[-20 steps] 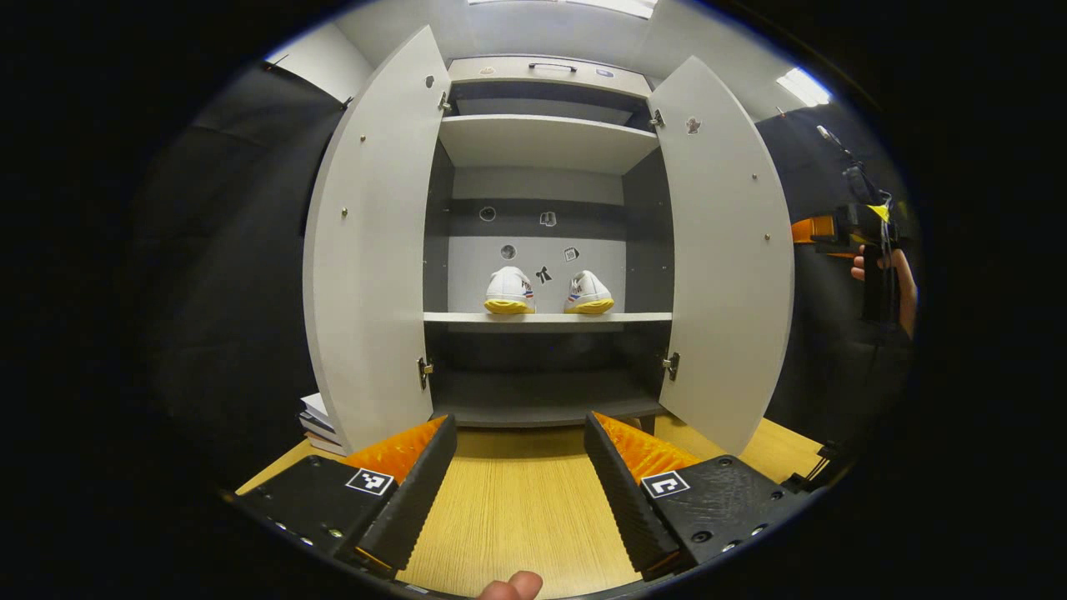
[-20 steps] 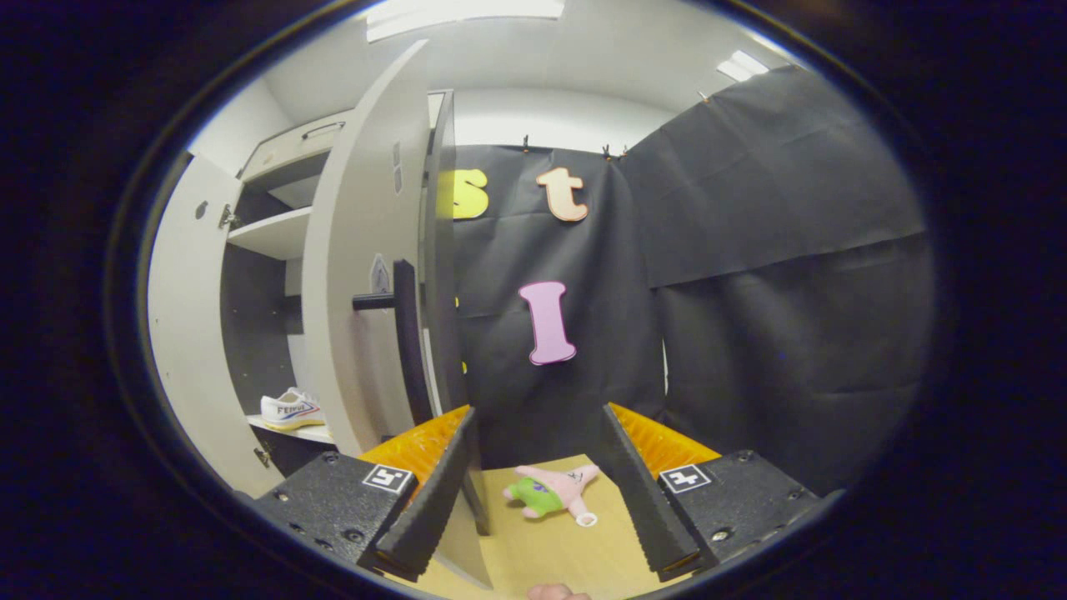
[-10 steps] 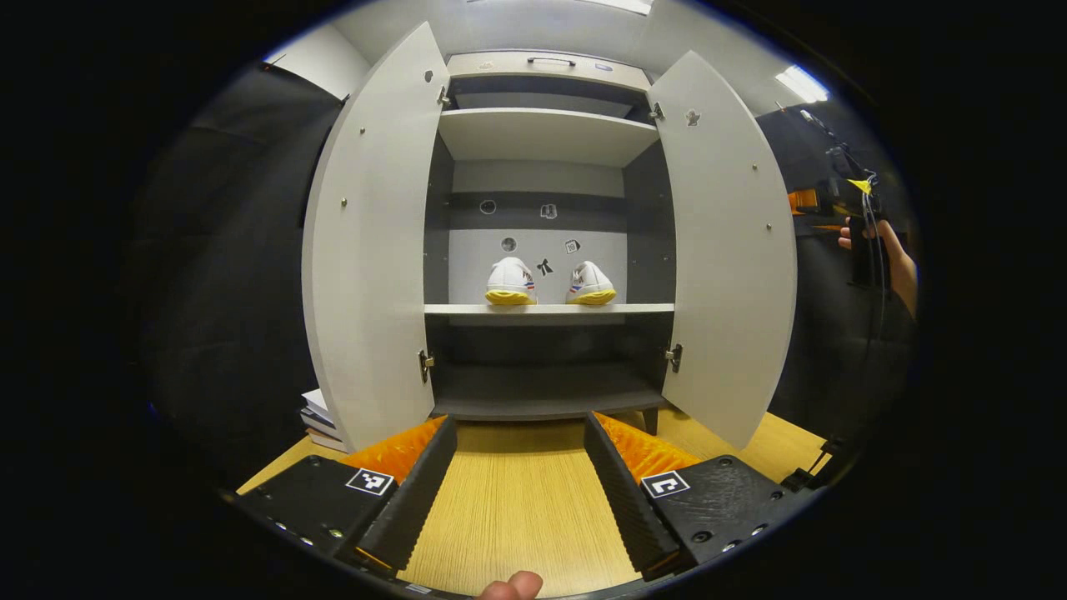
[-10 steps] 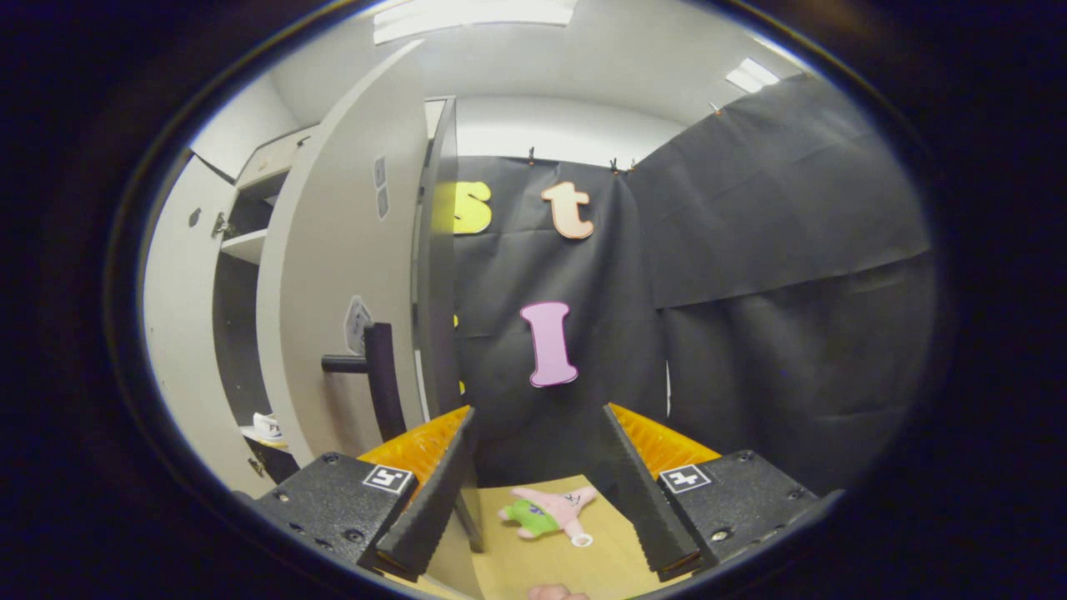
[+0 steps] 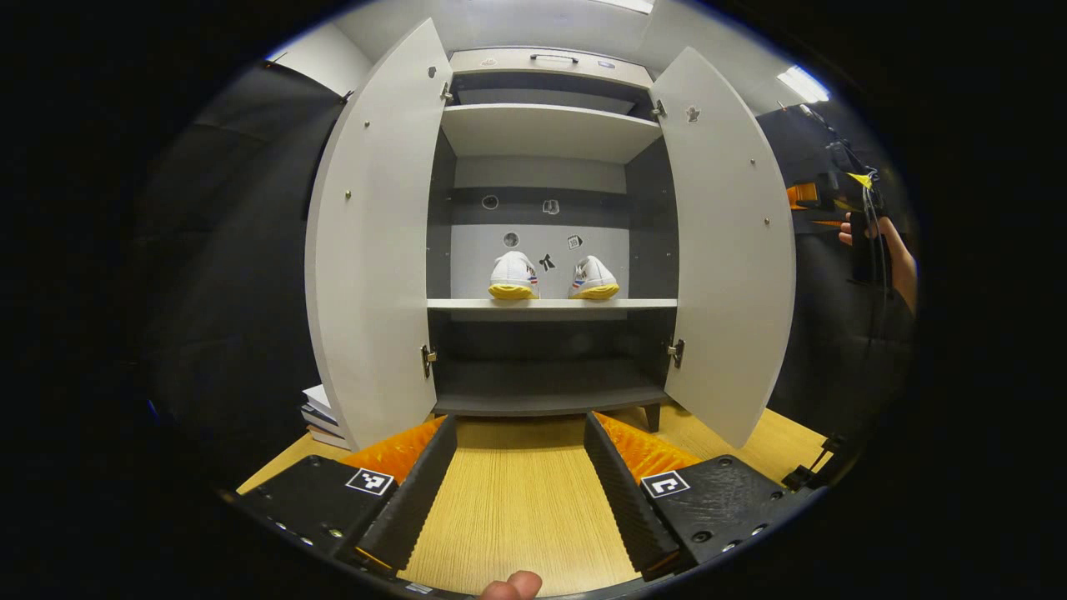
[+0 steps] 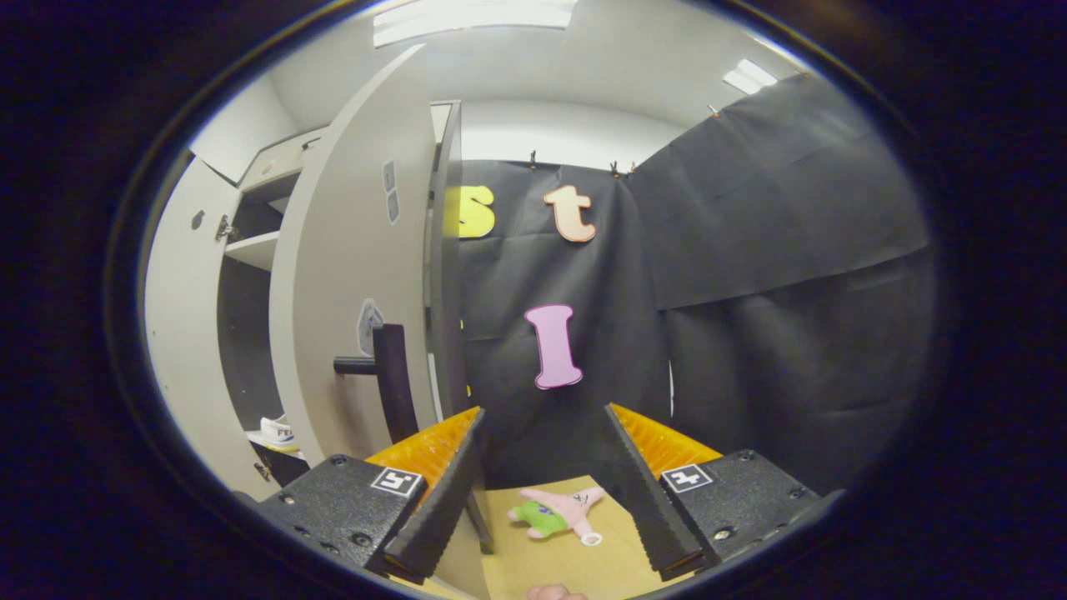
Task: Grab one shoe with the right hand and put it into the shoe cabinet, grab the other shoe with the left hand and put it into the shoe cabinet; then close the right door with the right hand and the left door with the left hand.
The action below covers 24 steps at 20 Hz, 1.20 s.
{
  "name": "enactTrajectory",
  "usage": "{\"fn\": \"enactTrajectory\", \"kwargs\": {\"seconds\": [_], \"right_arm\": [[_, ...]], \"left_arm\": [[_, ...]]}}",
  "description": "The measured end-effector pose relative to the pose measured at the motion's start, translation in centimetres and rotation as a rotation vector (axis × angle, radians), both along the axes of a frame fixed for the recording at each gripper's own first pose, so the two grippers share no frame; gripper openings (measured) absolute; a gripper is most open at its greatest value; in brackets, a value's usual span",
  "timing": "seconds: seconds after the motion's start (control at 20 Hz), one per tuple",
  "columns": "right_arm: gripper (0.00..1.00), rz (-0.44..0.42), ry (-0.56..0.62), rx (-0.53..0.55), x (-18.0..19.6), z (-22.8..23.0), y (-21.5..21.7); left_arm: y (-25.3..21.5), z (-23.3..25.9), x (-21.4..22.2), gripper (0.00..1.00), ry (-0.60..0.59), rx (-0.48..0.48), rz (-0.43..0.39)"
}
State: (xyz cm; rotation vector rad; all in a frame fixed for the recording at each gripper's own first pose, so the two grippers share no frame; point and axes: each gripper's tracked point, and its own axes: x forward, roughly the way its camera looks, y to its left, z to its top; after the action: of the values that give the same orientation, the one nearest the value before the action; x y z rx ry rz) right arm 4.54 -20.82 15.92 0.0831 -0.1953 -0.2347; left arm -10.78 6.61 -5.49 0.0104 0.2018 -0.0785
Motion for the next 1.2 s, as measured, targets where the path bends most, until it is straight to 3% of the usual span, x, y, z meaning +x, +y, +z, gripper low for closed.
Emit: {"fn": "enactTrajectory", "kwargs": {"seconds": [0.55, 1.0, 1.2], "right_arm": [[0.90, 0.147, 0.011, -0.017, 1.1, -0.1, 8.2], [0.91, 0.307, 0.021, -0.054, 5.7, -0.2, 17.8], [0.91, 0.307, 0.021, -0.090, 7.1, 0.0, 19.2]], "left_arm": [[1.6, -0.5, 0.0, 0.92, 0.012, 0.013, 0.030], [5.1, -0.9, -0.4, 0.92, 0.026, 0.008, 0.123], [5.9, -1.4, -0.7, 0.92, 0.044, 0.000, 0.145]]}}
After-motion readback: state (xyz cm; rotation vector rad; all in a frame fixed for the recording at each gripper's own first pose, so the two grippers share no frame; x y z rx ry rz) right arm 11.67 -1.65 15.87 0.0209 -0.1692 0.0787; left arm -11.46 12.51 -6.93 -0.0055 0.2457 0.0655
